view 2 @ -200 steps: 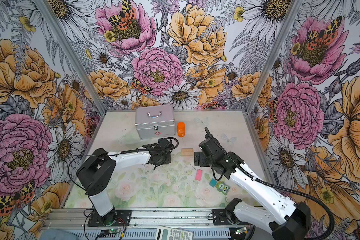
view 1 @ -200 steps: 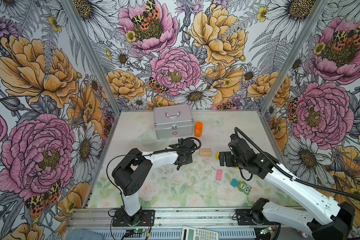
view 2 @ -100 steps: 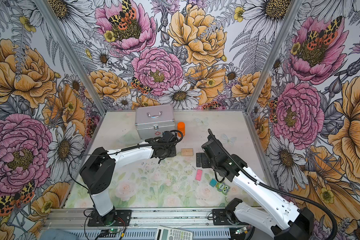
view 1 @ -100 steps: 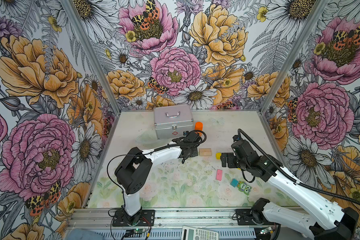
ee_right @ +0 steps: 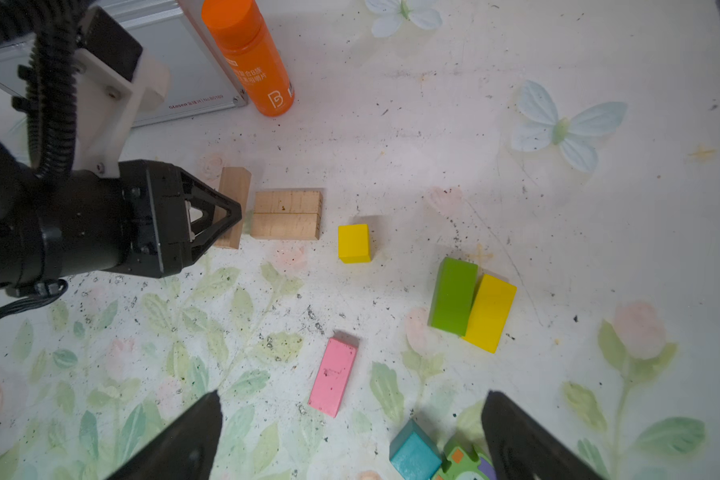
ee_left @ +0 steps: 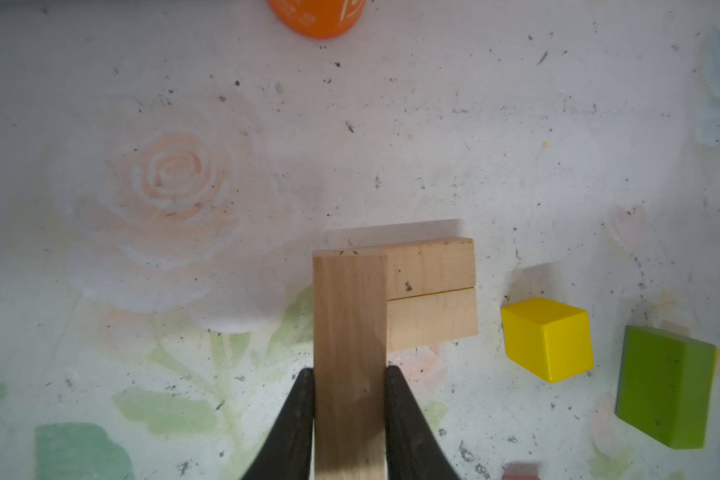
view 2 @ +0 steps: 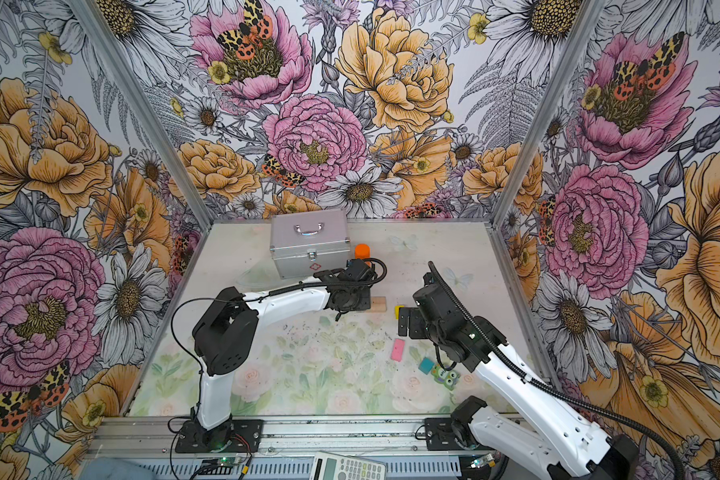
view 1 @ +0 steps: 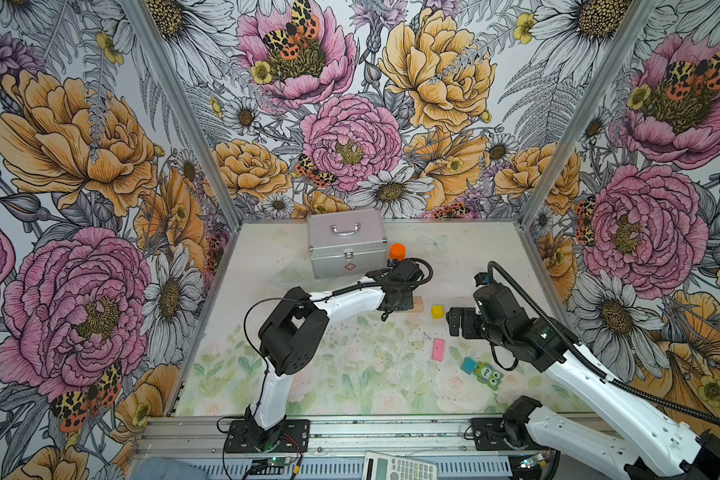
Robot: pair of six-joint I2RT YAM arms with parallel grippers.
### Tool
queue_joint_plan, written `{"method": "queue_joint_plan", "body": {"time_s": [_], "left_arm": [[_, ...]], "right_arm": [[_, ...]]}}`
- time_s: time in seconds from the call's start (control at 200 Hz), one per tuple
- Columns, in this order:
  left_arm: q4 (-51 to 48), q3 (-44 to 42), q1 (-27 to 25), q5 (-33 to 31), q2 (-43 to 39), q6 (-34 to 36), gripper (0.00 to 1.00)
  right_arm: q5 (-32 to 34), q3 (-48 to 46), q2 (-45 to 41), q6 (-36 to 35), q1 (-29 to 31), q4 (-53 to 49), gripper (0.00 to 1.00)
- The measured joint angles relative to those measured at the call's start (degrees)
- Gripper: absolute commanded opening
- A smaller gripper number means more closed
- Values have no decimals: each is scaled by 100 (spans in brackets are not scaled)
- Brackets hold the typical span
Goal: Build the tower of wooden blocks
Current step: 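Lower the long block across the paired blocks with the left gripper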
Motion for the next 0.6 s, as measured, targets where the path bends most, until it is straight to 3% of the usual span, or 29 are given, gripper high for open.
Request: {"method": "queue_joint_plan", "body": {"time_s": [0.6], "left_arm": [[-162, 492, -149, 98, 479, 11, 24]], "right_arm": [[-105, -63, -142, -50, -120, -55, 100]]}}
